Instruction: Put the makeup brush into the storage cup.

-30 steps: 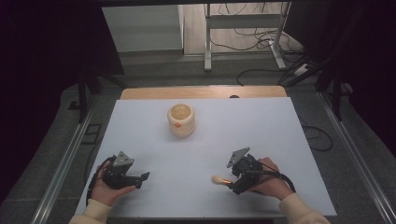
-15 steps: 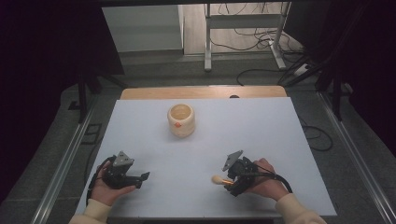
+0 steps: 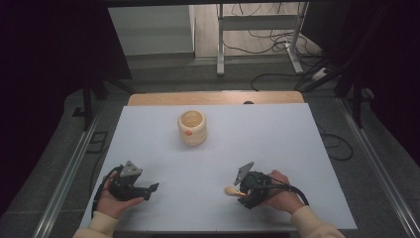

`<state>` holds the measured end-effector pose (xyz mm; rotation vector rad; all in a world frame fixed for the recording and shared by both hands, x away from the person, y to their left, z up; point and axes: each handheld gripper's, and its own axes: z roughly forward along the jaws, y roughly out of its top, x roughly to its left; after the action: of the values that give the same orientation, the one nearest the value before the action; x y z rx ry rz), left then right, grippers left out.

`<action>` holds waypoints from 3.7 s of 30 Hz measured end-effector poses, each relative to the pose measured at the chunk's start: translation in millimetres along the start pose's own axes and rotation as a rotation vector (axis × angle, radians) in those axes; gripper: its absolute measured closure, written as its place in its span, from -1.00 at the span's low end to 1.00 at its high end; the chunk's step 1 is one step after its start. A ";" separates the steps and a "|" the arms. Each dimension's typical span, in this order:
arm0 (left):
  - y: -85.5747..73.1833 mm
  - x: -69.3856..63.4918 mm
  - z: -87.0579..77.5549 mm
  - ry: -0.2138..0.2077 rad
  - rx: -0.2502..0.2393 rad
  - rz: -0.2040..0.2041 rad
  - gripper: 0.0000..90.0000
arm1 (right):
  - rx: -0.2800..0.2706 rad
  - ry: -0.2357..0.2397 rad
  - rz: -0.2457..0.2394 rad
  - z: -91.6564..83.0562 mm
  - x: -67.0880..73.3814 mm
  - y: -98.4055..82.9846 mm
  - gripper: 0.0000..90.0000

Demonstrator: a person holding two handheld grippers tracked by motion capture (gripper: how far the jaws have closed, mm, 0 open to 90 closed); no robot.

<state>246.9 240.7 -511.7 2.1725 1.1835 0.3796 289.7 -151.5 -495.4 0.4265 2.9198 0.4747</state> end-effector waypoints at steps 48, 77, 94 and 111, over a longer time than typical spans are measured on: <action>0.1 -0.2 -1.7 0.004 -0.007 0.003 -0.58 | -0.039 -0.045 0.024 -21.7 -13.8 6.8 0.74; 0.4 -0.7 -1.5 0.006 -0.016 -0.004 -0.58 | -0.259 -0.083 0.084 -59.9 -17.5 7.9 0.74; 0.6 -1.5 -0.8 0.006 -0.020 -0.006 -0.58 | -0.344 -0.036 0.133 -66.5 -20.0 6.1 0.74; 0.7 -1.9 -0.4 0.005 -0.018 -0.004 -0.58 | -0.398 -0.009 0.165 -67.4 -23.2 4.0 0.74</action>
<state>246.1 239.0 -510.9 2.1551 1.1825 0.3921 299.5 -174.2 -428.5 0.6063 2.6944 1.0459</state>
